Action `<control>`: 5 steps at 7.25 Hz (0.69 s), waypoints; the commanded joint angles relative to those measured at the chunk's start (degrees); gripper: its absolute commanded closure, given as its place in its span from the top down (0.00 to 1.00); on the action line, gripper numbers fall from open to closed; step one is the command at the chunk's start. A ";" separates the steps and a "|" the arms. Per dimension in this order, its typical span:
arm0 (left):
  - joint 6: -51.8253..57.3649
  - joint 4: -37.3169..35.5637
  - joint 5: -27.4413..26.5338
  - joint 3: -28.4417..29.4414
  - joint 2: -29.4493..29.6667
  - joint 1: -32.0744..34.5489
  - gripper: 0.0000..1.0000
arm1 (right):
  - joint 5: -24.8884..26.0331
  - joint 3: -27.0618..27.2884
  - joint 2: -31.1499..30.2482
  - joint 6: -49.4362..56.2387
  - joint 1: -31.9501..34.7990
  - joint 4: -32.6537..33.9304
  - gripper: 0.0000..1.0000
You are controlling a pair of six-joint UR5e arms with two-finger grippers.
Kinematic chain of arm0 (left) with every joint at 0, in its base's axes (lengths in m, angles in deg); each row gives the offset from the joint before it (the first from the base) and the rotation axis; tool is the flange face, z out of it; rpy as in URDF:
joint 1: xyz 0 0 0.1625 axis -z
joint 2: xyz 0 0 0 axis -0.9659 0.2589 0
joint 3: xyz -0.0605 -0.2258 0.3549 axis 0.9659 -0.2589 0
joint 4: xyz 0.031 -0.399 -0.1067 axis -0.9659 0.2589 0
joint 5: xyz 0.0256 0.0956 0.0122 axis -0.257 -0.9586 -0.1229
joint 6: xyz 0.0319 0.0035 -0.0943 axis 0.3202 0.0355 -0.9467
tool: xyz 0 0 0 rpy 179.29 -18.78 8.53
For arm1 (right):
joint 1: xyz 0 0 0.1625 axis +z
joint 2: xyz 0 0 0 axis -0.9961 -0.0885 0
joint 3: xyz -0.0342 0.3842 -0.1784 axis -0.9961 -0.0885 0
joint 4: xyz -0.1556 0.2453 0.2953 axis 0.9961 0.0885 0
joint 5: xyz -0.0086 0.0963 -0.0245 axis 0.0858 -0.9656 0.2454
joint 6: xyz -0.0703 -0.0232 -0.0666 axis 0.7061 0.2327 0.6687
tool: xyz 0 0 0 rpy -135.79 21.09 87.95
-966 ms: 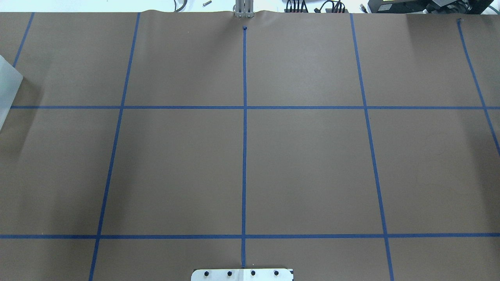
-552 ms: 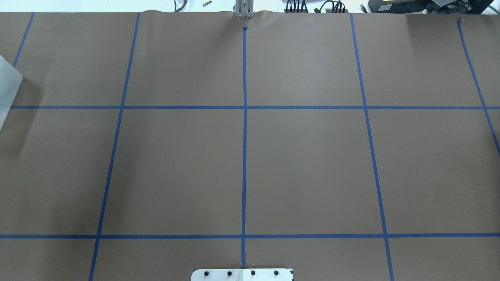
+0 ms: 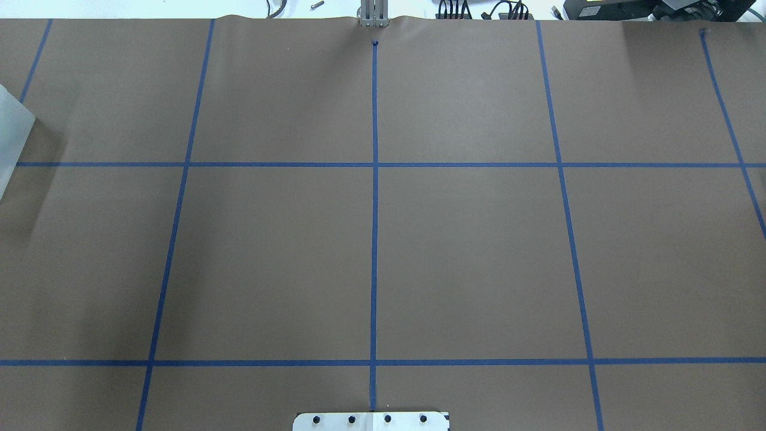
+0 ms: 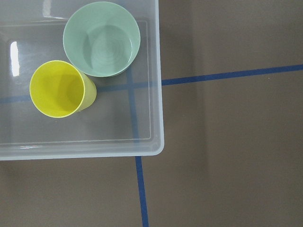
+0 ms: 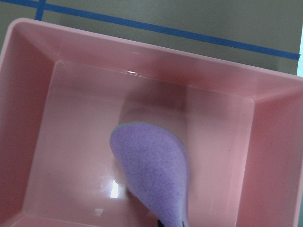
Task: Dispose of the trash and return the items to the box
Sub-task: 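Lower the purple cloth into the pink bin and open the right gripper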
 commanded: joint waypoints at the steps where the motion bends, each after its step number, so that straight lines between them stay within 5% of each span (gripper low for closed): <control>1: 0.00 -0.01 -0.01 0.00 0.01 -0.03 0.99 | -0.24 -0.53 1.42 -4.30 -2.57 -0.21 0.10; 2: -0.09 -0.01 -0.01 0.08 0.01 -0.03 0.99 | -0.58 -0.62 1.95 -4.75 -4.33 -0.29 0.36; 4: -0.09 -0.01 -0.01 0.09 -0.08 0.06 0.99 | -4.70 -0.36 3.88 -10.35 -6.62 -0.38 0.55; 5: -0.09 -0.01 -0.01 0.09 -0.17 0.06 0.99 | -5.85 0.16 5.72 -12.03 -7.07 -0.30 0.99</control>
